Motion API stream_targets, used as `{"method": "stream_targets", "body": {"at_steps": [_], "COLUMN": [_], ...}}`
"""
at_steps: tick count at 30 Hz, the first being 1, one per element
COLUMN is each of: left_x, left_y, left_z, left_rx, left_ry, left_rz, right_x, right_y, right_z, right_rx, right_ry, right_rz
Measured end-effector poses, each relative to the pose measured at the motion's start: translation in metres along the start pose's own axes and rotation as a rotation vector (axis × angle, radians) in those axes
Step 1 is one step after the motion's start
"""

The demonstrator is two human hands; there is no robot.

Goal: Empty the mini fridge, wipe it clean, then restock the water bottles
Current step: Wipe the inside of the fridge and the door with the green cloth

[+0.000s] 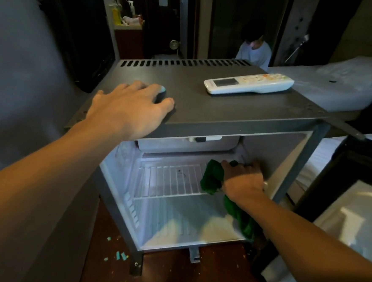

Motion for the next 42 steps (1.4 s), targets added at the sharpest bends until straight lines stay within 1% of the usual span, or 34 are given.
{"method": "stream_targets", "body": {"at_steps": [4, 8, 11, 13, 16, 18, 22, 23, 24, 27, 28, 29, 32, 35, 36, 38, 40, 42], "left_x": [-0.001, -0.001, -0.001, -0.002, -0.002, -0.002, -0.002, -0.002, -0.002, -0.004, -0.003, -0.002, 0.0, -0.001, 0.0, 0.0, -0.001, -0.002], "left_y": [0.002, 0.004, 0.004, 0.003, 0.003, 0.003, 0.002, 0.002, 0.001, 0.001, 0.002, 0.003, 0.005, 0.004, 0.005, 0.005, 0.006, 0.007], "left_z": [0.002, 0.001, 0.001, 0.0, 0.0, -0.001, -0.001, -0.001, -0.002, -0.002, -0.002, -0.002, 0.001, 0.002, 0.001, -0.001, -0.001, -0.001], "left_rx": [0.002, -0.008, -0.005, 0.001, 0.008, 0.011, 0.024, 0.026, 0.029, 0.039, 0.041, 0.042, 0.033, 0.021, 0.016, 0.01, 0.009, 0.0], "left_ry": [0.01, 0.018, 0.017, 0.01, -0.001, -0.005, -0.005, -0.003, -0.001, 0.012, 0.015, 0.016, 0.013, 0.014, 0.017, 0.015, 0.014, 0.009], "left_rz": [-0.017, -0.036, -0.046, -0.055, -0.06, -0.068, -0.079, -0.081, -0.085, -0.082, -0.079, -0.073, -0.037, -0.035, -0.048, -0.065, -0.069, -0.066], "right_x": [0.001, 0.002, -0.006, -0.011, -0.012, -0.013, -0.028, -0.032, -0.032, -0.015, -0.009, 0.0, 0.031, 0.063, 0.076, 0.098, 0.104, 0.095], "right_y": [0.029, 0.043, 0.043, 0.041, 0.033, 0.025, 0.008, 0.006, 0.005, 0.005, 0.008, 0.009, -0.004, -0.016, -0.021, -0.028, -0.029, -0.031], "right_z": [0.009, 0.013, 0.012, 0.011, 0.011, 0.007, 0.002, 0.002, 0.003, 0.015, 0.023, 0.034, 0.084, 0.14, 0.154, 0.168, 0.175, 0.181], "right_rx": [-0.055, -0.09, -0.09, -0.086, -0.02, 0.019, 0.027, 0.012, -0.015, -0.074, -0.033, 0.063, 0.305, 0.376, 0.39, 0.4, 0.435, 0.523], "right_ry": [0.008, 0.093, 0.11, 0.103, 0.032, 0.014, 0.123, 0.182, 0.235, 0.374, 0.455, 0.575, 0.999, 1.48, 1.593, 1.743, 1.879, 1.893], "right_rz": [0.04, -0.094, -0.183, -0.176, -0.126, -0.121, -0.293, -0.343, -0.342, -0.181, -0.164, -0.161, -0.113, -0.041, -0.047, -0.095, -0.089, -0.105]}}
Point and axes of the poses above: each hand's wrist, its own y-axis towards the middle knuckle, its own x-axis out of the back of the hand, z = x × y, the point moved 3 cm from there along y, towards the middle knuckle, and after that the axes turned 7 degrees about z, right-handed, at the moved point
